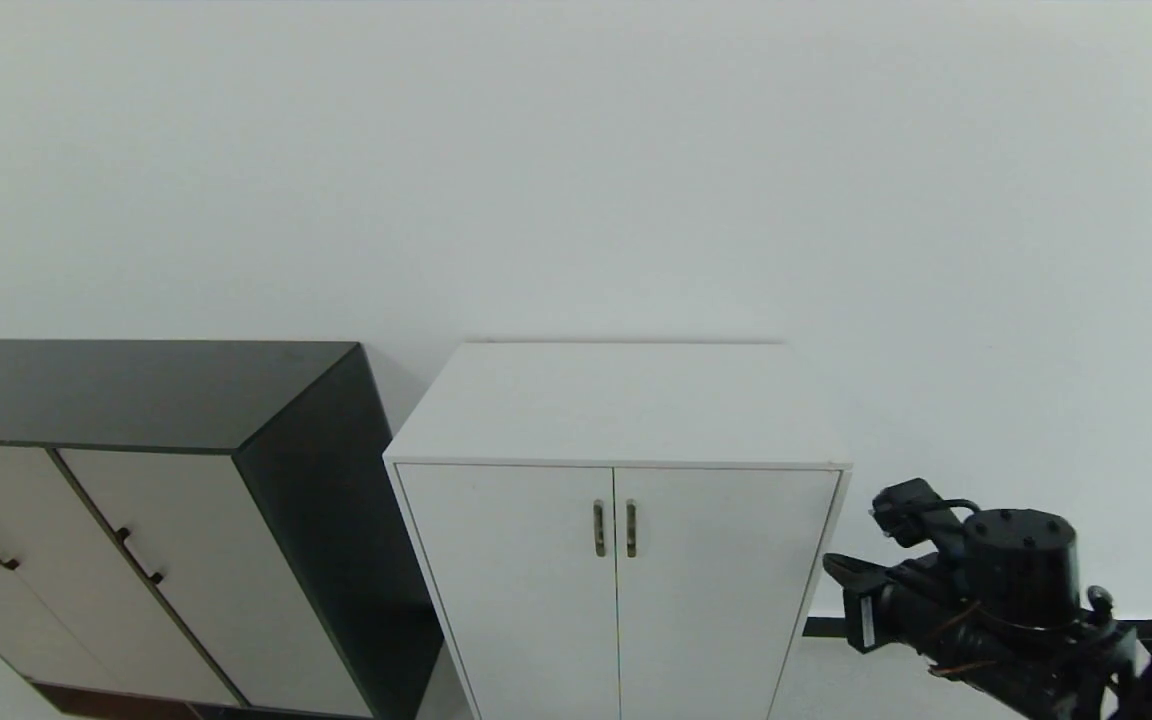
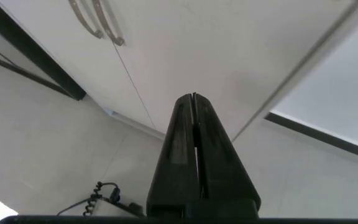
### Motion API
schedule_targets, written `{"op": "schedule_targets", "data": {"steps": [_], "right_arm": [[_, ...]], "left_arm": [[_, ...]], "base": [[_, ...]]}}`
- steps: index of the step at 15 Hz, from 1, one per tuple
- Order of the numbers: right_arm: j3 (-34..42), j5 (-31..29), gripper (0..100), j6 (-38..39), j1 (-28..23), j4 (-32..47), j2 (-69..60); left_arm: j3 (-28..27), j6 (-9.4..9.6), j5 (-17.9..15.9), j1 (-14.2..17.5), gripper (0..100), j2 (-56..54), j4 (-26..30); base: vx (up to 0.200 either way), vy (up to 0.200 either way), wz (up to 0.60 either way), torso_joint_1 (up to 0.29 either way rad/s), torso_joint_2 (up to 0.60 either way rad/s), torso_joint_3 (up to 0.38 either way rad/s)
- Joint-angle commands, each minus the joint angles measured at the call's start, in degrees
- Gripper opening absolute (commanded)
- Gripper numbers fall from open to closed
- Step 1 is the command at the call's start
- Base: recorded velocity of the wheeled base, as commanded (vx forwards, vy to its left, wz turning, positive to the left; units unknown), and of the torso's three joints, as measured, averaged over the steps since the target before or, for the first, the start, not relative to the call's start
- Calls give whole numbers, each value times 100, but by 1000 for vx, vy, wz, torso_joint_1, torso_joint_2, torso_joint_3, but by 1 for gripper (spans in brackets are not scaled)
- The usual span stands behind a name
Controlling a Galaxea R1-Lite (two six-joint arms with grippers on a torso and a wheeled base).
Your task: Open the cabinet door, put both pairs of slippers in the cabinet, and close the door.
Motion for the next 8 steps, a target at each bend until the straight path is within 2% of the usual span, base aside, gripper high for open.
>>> {"op": "schedule_targets", "data": {"steps": [1,3,4,6,8], "right_arm": [[755,-326,0,-8,-4,-6,-1050],[1194,-484,0,-16,-4,11,-1542],[1467,-801,0,-8,-13,90,-1981],[1467,-1240,0,-8,-13,609,-2597],[1467,-1249,0,-8,5,1180,-3229]], "left_arm": [[2,1,0,0,0,7,-1],[-7,1,0,0,0,7,-1],[2,1,0,0,0,7,-1],[2,1,0,0,0,7,-1],[2,1,0,0,0,7,-1]], "base": [[0,0,0,0,0,0],[0,0,0,0,0,0],[0,0,0,0,0,0],[0,0,0,0,0,0],[0,0,0,0,0,0]]}}
